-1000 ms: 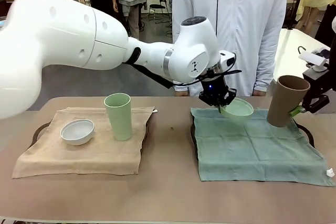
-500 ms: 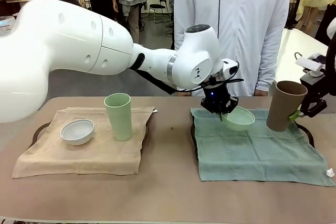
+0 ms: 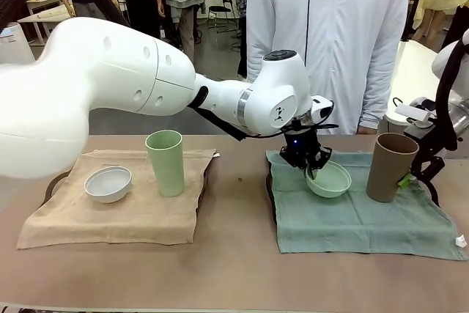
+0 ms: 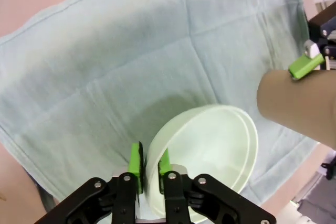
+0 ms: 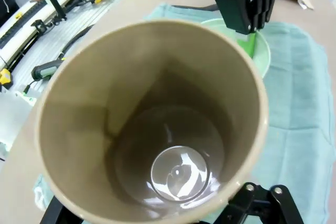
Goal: Set up a tray with a mat and arrange the tableware.
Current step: Place the Picnic Bowl and Reusable plastic cup back onto the Handle tray in front of the human's position.
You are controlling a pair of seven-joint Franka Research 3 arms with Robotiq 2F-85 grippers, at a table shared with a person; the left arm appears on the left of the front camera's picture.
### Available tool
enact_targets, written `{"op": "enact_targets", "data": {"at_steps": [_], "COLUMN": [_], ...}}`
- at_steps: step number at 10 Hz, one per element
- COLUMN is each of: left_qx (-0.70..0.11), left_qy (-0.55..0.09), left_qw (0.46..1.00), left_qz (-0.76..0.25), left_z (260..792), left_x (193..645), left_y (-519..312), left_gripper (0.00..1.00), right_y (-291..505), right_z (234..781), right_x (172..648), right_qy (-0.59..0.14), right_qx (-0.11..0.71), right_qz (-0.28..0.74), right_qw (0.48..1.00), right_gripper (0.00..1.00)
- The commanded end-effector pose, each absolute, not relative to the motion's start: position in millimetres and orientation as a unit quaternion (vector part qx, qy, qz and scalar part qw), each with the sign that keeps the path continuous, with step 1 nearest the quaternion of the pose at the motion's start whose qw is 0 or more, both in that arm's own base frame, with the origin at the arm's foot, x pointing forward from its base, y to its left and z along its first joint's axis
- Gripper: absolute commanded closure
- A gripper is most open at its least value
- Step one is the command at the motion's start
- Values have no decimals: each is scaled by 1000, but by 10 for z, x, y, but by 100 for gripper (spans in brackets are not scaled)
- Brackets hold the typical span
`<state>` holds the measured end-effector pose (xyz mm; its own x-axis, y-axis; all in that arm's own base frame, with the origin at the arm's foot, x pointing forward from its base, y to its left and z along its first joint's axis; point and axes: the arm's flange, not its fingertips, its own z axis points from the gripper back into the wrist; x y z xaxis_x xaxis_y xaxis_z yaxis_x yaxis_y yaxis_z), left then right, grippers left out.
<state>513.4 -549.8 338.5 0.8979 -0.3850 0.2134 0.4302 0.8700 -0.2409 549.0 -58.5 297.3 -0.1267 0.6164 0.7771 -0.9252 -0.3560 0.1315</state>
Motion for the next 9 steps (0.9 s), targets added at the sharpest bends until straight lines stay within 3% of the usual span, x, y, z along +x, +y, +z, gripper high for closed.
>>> {"op": "enact_targets", "data": {"at_steps": [1, 2, 4, 5, 9], "left_qx": [-141, -137, -86, -64, -26], "left_qy": [-75, -70, -21, -5, -14], "left_qw": [961, 963, 977, 981, 987], "left_qz": [-225, -222, -193, -184, -158], "left_z": [3444, 3458, 3468, 3502, 3978], "left_x": [5176, 5187, 5163, 5149, 4992], "left_y": [-5517, -5501, -5454, -5416, -5199], "left_gripper": [18, 0, 0, 43, 47], "right_y": [-592, -610, -668, -747, -1201], "right_z": [2976, 3012, 3118, 3177, 3436], "right_x": [5594, 5604, 5542, 5500, 5278], "right_qy": [-175, -176, -165, -156, -110], "right_qx": [379, 375, 358, 355, 335], "right_qz": [727, 726, 718, 707, 642], "right_qw": [546, 549, 573, 591, 680], "right_gripper": [0, 0, 0, 0, 0]}}
